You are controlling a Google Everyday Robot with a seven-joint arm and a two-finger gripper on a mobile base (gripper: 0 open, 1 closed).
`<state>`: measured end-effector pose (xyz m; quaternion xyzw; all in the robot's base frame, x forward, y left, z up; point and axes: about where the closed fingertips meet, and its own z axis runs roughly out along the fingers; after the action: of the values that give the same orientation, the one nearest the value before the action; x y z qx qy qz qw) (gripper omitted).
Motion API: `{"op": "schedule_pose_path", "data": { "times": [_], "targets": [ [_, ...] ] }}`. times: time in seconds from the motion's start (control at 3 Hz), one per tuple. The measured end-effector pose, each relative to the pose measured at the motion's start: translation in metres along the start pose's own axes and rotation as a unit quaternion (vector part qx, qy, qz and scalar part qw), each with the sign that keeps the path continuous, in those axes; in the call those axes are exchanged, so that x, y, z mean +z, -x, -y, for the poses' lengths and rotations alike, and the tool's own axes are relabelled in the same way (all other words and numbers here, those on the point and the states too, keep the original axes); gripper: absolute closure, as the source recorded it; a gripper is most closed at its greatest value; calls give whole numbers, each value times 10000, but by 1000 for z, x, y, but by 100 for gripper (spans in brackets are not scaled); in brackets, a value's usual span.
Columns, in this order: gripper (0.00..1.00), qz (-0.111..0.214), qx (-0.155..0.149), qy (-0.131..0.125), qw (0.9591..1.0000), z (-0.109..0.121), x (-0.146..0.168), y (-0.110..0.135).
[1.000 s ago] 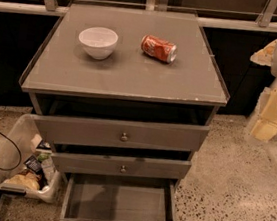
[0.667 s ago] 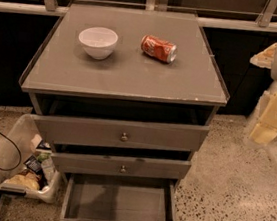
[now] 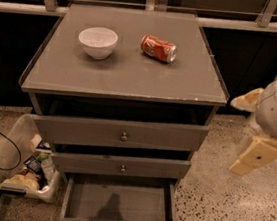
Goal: Close bottom drawer
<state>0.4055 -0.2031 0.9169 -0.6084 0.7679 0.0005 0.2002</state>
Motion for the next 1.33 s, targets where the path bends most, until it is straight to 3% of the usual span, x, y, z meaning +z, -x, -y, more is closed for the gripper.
{"op": "schedule_pose_path", "data": {
  "times": [0.33,1.0,1.33],
  "targets": [
    [42,412,-123,241,9988,-34,40,-8],
    [88,446,-184,305,9984,-41,46,-8],
    [100,389,-69,588,9975,-53,81,-8]
  ]
}}
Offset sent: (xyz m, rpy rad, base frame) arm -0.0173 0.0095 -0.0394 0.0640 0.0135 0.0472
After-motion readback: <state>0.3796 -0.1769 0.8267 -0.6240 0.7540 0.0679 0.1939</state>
